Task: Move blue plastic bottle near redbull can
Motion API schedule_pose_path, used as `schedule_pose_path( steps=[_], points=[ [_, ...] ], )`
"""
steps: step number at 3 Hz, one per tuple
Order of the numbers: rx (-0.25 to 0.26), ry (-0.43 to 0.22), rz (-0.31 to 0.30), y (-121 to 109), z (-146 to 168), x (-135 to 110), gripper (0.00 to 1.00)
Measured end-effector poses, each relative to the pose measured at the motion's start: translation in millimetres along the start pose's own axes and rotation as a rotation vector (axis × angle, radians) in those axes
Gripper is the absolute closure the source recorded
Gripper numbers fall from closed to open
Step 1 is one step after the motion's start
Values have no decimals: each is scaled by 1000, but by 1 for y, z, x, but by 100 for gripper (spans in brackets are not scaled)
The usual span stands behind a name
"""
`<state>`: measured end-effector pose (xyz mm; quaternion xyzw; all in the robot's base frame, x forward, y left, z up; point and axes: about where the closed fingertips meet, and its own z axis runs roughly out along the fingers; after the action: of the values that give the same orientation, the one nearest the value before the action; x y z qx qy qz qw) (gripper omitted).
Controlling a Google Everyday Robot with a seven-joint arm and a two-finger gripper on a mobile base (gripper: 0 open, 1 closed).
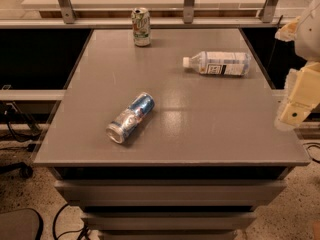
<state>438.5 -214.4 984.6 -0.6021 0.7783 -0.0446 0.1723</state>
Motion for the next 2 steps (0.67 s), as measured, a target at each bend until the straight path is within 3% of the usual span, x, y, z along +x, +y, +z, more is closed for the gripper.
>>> schedule_pose_path(
  steps=[2],
  points=[
    [8, 12, 1, -14, 10, -10, 0]
  ],
)
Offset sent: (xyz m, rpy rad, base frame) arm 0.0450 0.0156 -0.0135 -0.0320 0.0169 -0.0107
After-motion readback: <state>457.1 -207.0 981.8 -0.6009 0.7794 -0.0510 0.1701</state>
